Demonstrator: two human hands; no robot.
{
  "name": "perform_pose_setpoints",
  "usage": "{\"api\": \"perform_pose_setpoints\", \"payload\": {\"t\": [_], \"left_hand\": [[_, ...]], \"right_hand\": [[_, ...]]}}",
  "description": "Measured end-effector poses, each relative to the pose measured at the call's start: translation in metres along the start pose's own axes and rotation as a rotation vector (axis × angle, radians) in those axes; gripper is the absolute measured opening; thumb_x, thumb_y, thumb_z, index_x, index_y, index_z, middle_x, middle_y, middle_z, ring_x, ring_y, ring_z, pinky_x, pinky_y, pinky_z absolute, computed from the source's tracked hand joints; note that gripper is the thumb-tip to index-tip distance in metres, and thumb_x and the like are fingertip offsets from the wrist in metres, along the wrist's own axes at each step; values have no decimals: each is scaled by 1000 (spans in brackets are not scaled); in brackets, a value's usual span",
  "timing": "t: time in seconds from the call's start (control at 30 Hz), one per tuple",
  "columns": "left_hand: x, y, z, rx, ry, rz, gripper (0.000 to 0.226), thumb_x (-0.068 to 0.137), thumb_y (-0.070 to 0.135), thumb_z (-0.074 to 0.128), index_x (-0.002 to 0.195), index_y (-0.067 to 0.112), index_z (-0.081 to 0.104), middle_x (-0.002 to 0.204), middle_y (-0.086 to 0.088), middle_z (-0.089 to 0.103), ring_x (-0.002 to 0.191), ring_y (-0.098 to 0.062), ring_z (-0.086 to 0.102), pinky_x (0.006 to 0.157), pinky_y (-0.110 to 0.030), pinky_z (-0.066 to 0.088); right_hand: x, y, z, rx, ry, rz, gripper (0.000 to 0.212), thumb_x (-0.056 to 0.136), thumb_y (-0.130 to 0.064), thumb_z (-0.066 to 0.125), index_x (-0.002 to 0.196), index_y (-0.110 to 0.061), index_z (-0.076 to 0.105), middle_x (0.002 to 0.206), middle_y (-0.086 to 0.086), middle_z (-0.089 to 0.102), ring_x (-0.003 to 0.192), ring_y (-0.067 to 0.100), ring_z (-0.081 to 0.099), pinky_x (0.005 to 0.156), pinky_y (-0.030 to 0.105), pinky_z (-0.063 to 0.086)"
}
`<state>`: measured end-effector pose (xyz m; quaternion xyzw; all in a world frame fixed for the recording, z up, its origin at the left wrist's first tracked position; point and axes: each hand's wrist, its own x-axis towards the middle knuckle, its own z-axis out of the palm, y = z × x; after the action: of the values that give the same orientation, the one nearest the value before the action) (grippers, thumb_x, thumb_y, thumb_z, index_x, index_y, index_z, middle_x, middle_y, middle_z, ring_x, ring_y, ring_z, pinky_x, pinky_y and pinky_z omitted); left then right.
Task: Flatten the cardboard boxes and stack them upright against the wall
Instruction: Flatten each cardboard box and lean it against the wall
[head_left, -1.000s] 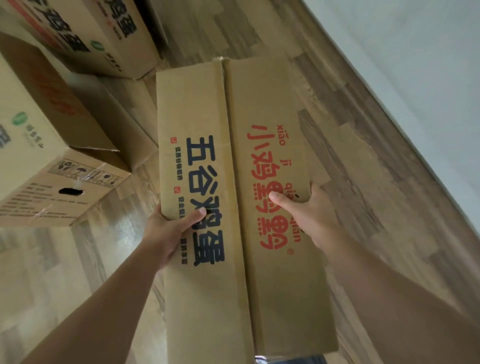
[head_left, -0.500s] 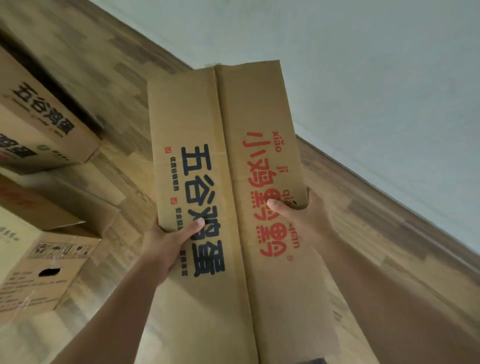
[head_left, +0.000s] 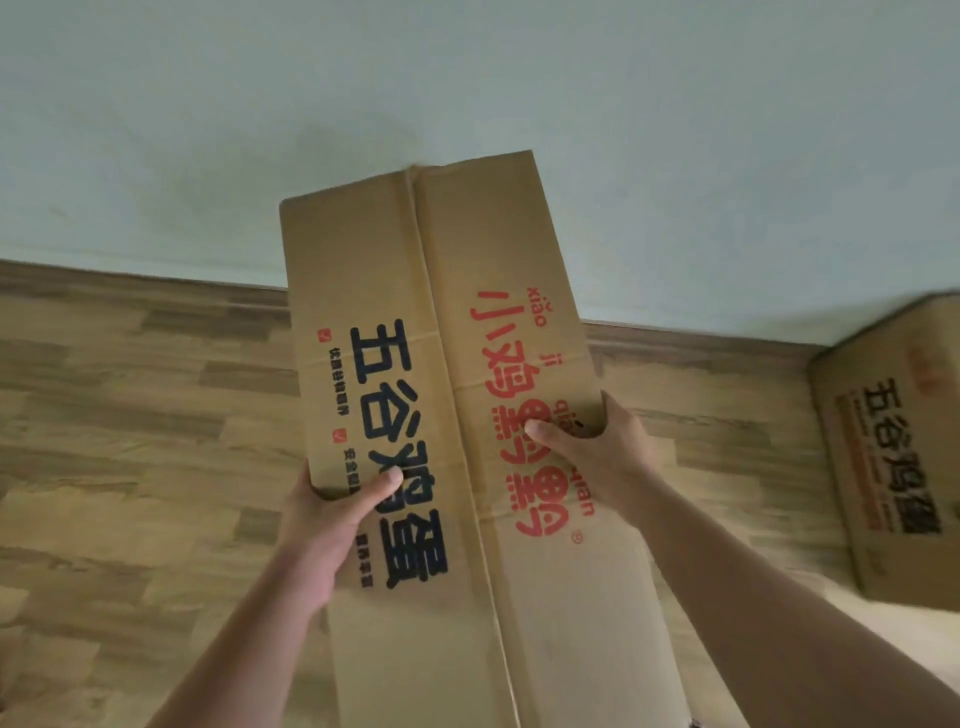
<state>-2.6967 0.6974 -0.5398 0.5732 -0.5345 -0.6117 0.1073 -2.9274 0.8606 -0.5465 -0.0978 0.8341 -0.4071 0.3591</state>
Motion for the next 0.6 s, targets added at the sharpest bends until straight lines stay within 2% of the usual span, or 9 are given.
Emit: {"api": "perform_pose_setpoints", "payload": {"t": [0.17,0.23,0.3,0.4,0.53,0.6], "left_hand": [[-46,-2,154,63,-143,-1,64,53,44,87,109,31,59,108,0,72,97,-19,65,95,-47,49],[-65,-5,212,82,-190,1,58,53,45,87,103,34,58,107,-1,72,97,-21,65,96,-49,49],[-85,-8,278,116,-226,-13,60,52,45,88,103,32,60,106,-3,73,98,-25,67,96,-51,50],[-107,-4,359,102,-290,-29,56,55,40,88,102,30,59,105,-5,72,95,-22,65,83,-41,47],[-113,-2,449,114,-348,-58,56,64,31,91,110,24,59,104,-5,72,93,-21,64,73,-37,46],[-107,0,488,109,-359,-74,60,64,31,92,114,21,61,104,-5,73,95,-22,66,74,-39,49]], "right_hand": [[-7,90,-145,64,92,86,78,59,-67,91,123,-35,60,103,-9,77,90,13,77,78,43,67],[-8,126,-198,86,143,119,83,56,-71,91,125,-35,60,104,-10,77,90,13,78,77,43,68],[-9,162,-260,110,184,165,84,57,-70,91,126,-34,60,104,-11,76,90,12,77,78,43,67],[-4,199,-331,110,232,197,85,60,-67,91,131,-33,59,105,-9,75,91,14,77,80,43,67],[19,235,-406,120,281,243,87,60,-66,92,133,-32,59,106,-8,76,91,13,77,78,42,67],[38,248,-435,132,298,267,87,59,-67,92,132,-33,59,106,-9,76,90,12,77,74,39,67]]}}
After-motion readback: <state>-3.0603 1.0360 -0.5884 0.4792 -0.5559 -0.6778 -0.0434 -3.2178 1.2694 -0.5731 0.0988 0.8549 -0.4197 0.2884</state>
